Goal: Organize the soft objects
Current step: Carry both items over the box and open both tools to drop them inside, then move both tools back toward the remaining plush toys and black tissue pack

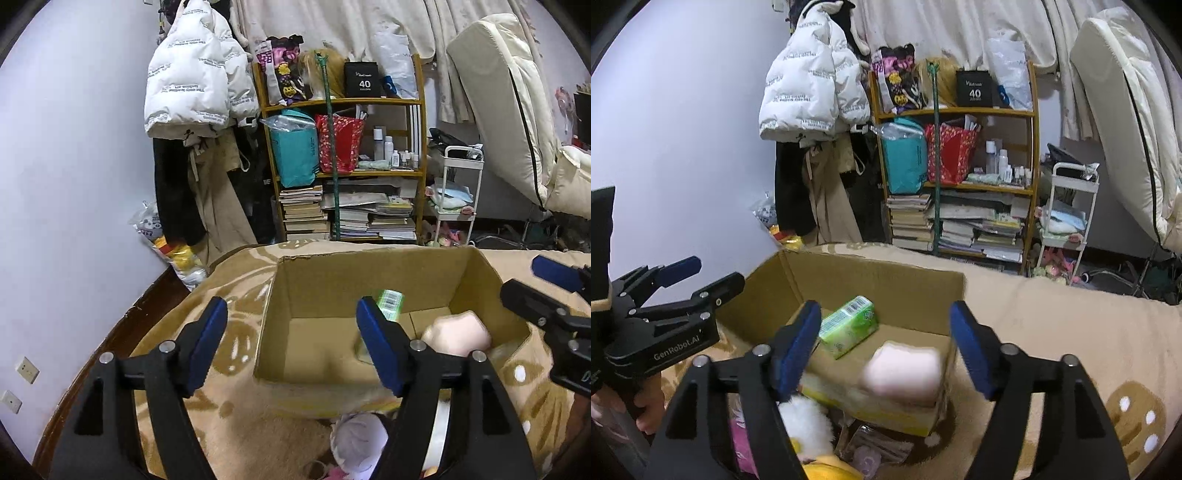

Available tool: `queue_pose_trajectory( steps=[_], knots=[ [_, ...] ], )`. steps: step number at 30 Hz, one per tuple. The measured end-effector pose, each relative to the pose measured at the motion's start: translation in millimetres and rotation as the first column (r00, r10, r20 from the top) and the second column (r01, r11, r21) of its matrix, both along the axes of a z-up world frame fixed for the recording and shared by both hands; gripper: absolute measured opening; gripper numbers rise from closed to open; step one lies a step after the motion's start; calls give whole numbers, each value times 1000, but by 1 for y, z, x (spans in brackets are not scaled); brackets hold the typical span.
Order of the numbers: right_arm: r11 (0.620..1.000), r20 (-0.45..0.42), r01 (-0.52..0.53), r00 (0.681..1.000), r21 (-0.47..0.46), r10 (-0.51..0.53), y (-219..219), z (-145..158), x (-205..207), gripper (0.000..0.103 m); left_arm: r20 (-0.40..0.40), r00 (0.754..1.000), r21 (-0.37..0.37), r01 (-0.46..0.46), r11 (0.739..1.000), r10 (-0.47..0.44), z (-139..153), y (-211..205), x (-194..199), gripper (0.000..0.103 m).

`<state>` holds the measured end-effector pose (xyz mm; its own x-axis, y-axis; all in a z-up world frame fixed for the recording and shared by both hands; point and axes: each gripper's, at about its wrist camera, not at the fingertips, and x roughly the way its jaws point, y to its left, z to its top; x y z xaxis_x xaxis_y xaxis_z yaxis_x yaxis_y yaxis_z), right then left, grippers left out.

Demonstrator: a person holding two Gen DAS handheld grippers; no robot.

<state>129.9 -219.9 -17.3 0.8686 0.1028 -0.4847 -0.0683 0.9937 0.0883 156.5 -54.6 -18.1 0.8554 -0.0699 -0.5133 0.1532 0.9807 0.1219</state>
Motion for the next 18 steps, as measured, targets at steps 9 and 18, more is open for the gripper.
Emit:
queue_pose_trajectory(
  steps=[9,18],
  knots=[
    [999,19,16,1000,28,-17,-2,14,-27,103,21,999,-2,-31,1000,31,15,11,-30,99],
    [1000,27,30,999,-7,-30,7,23,-57,103,-2,999,24,-46,999,46,23,23,-63,101]
  ],
)
